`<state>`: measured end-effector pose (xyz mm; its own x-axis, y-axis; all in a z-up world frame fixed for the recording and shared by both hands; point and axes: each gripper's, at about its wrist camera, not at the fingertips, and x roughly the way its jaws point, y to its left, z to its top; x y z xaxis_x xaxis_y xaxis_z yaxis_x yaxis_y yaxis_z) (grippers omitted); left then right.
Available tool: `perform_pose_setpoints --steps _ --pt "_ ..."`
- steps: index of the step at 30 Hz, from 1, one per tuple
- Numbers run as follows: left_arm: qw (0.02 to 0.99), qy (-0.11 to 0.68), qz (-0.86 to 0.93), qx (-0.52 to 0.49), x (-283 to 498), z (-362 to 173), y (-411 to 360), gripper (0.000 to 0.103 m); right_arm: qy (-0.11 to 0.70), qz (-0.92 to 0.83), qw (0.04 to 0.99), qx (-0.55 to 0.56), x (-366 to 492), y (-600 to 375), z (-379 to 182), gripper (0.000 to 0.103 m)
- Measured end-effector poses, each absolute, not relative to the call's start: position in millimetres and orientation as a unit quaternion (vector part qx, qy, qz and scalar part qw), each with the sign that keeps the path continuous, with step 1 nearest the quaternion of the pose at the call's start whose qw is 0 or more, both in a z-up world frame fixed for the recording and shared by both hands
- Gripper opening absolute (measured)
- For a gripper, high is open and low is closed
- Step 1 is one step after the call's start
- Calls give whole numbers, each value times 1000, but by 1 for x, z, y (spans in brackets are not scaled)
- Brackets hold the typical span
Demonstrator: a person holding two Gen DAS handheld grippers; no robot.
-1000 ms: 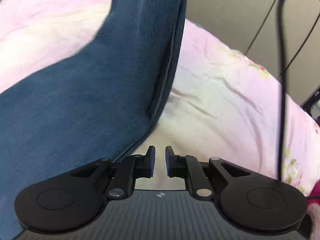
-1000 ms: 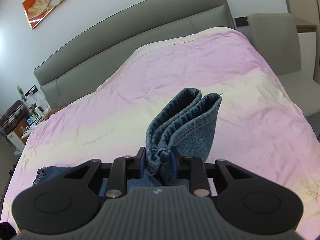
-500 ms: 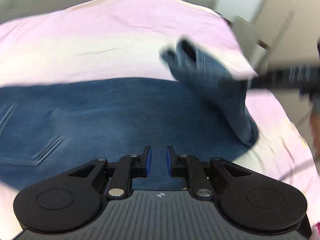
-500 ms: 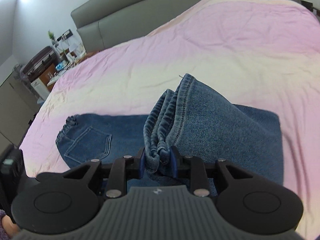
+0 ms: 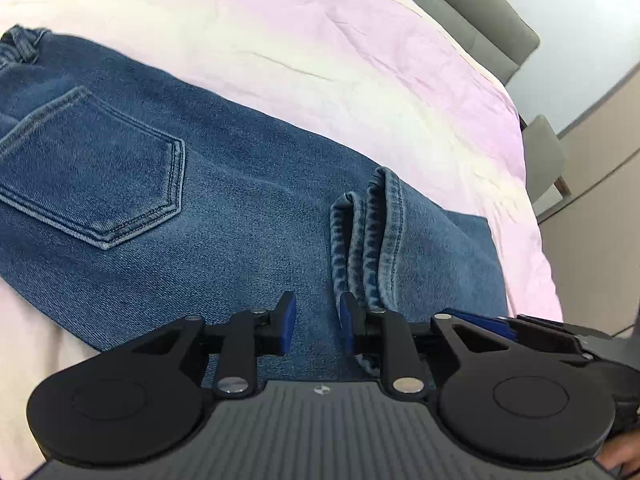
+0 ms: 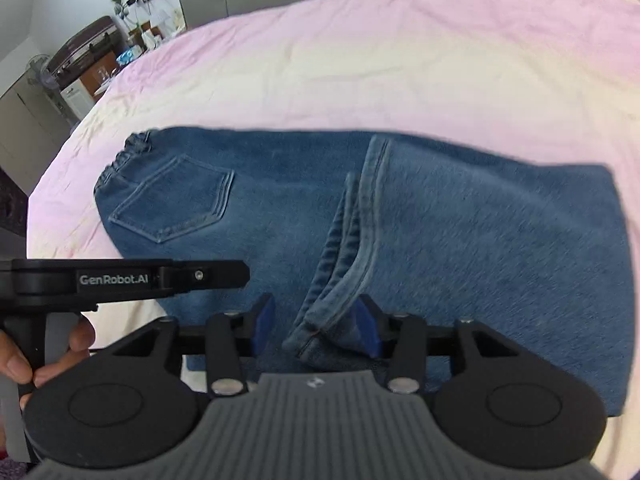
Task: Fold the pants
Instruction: 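Lay the hems onto the jeans near the back pocket and open the right tool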
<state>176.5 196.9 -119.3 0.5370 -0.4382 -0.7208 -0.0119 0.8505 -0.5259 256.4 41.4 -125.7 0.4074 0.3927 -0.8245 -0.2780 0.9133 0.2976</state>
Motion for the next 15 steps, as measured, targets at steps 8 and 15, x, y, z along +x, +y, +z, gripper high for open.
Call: perform_pose_setpoints --steps 8,15 --pt "823 485 -127 -267 182 -127 191 27 536 144 831 26 263 53 -157 43" --pt "808 473 -148 -318 184 -125 191 41 523 174 829 94 251 39 -142 11"
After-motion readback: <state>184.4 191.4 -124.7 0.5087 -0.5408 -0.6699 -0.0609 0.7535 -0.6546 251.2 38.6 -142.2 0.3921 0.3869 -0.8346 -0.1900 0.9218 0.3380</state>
